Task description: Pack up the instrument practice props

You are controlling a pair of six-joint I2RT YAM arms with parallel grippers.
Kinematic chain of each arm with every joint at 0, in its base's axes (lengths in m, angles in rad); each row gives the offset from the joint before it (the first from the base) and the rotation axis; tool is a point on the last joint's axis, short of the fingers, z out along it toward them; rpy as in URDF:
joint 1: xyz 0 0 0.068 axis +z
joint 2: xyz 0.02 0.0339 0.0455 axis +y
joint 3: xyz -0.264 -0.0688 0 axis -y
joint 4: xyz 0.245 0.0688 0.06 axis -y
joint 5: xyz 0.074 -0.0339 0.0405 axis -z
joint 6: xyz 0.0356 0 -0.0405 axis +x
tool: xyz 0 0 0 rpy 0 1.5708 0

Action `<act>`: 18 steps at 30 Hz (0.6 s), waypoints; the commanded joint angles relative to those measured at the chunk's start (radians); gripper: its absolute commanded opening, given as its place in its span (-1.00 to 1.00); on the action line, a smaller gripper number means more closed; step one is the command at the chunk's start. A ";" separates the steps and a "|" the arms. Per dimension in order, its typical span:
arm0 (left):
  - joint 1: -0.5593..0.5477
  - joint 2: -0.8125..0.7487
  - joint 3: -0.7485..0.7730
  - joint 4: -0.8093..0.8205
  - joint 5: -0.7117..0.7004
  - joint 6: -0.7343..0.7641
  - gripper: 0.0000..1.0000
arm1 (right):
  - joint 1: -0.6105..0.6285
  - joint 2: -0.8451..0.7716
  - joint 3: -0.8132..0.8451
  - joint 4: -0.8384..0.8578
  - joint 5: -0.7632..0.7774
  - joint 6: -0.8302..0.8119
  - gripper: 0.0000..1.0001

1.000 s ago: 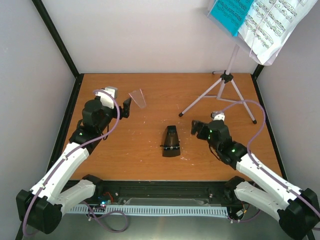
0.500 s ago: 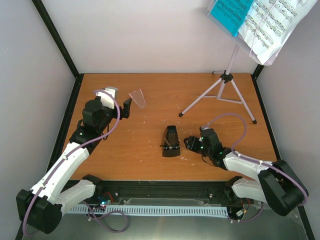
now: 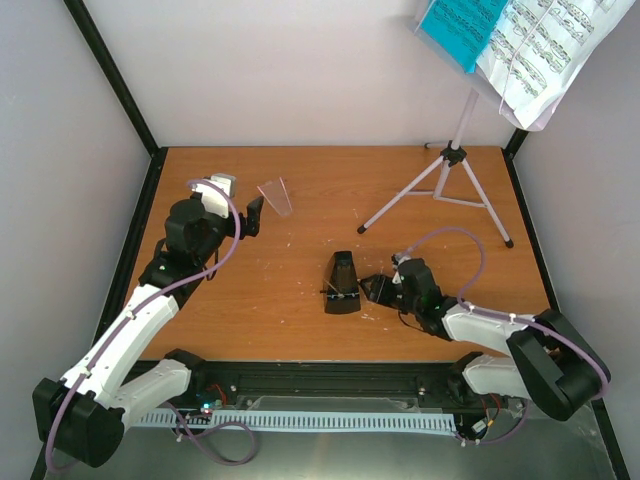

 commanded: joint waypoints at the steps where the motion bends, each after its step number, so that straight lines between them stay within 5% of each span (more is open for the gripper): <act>1: 0.001 -0.002 0.007 0.030 0.001 0.005 0.99 | 0.024 0.030 -0.018 0.062 -0.033 -0.013 0.10; 13: 0.001 -0.005 0.005 0.030 -0.011 0.001 0.99 | 0.234 0.181 0.063 0.128 -0.002 -0.027 0.06; 18: 0.001 -0.013 0.001 0.031 -0.019 -0.002 0.99 | 0.250 0.122 0.041 0.126 0.036 -0.037 0.14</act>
